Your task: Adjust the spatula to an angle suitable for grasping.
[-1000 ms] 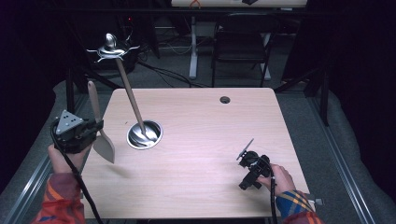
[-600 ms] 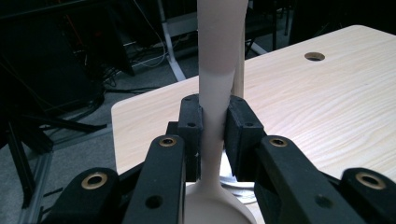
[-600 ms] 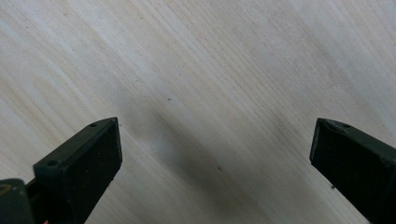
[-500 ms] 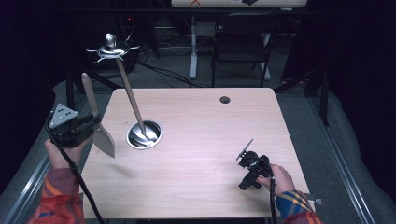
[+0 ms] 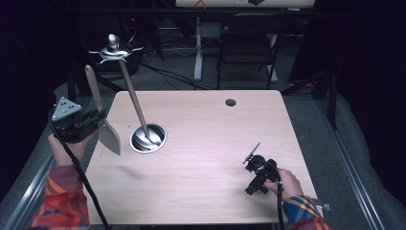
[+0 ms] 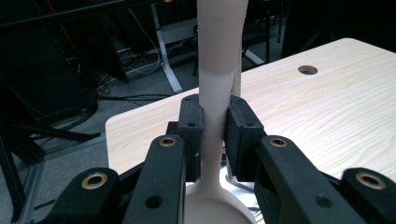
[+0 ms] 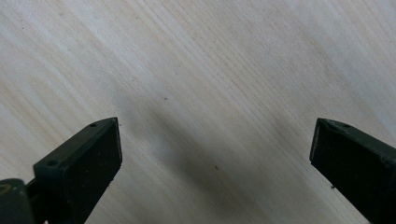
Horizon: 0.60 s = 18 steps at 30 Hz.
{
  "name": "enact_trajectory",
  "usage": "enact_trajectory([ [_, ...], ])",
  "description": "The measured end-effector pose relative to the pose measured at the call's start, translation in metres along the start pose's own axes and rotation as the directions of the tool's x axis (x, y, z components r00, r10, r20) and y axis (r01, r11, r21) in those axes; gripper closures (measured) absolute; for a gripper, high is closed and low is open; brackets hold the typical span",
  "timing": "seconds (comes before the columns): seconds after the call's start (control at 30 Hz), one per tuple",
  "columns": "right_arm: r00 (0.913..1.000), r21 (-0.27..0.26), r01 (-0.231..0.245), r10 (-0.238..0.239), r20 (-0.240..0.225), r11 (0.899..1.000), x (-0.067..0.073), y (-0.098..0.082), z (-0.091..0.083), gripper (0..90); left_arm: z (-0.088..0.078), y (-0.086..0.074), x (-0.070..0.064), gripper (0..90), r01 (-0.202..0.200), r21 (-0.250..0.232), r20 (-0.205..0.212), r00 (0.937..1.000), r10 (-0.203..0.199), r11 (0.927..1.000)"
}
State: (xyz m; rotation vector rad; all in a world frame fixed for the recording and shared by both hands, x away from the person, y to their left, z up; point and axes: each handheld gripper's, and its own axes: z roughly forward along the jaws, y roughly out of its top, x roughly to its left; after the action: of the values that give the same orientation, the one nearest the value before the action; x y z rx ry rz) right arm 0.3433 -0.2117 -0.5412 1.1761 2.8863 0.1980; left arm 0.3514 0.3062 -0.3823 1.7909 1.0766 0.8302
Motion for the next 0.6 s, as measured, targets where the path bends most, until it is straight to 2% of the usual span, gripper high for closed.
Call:
enact_trajectory([
  [0.3, 1.0000, 0.014, 0.009, -0.009, -0.001, 1.000, -0.001, 0.000, -0.001, 1.9, 0.008, 0.005, 0.001, 77.4, 0.006, 0.005, 0.001, 1.0000, -0.006, 1.0000],
  [0.4, 1.0000, 0.002, 0.000, 0.000, -0.001, 1.000, 0.000, 0.000, 0.000, 1.9, 0.010, 0.007, 0.001, 77.4, 0.003, 0.009, -0.001, 1.0000, -0.003, 1.0000],
  [0.47, 0.9999, 0.024, 0.016, -0.016, -0.001, 1.000, -0.001, 0.001, -0.001, 1.9, 0.012, 0.007, 0.001, 77.4, 0.008, 0.011, 0.000, 1.0000, -0.008, 0.9999],
  [0.6, 1.0000, 0.004, 0.001, -0.001, -0.004, 1.000, 0.000, 0.000, 0.001, 1.9, 0.016, 0.006, 0.002, 77.4, 0.012, 0.018, 0.002, 0.9999, -0.012, 0.9998],
])
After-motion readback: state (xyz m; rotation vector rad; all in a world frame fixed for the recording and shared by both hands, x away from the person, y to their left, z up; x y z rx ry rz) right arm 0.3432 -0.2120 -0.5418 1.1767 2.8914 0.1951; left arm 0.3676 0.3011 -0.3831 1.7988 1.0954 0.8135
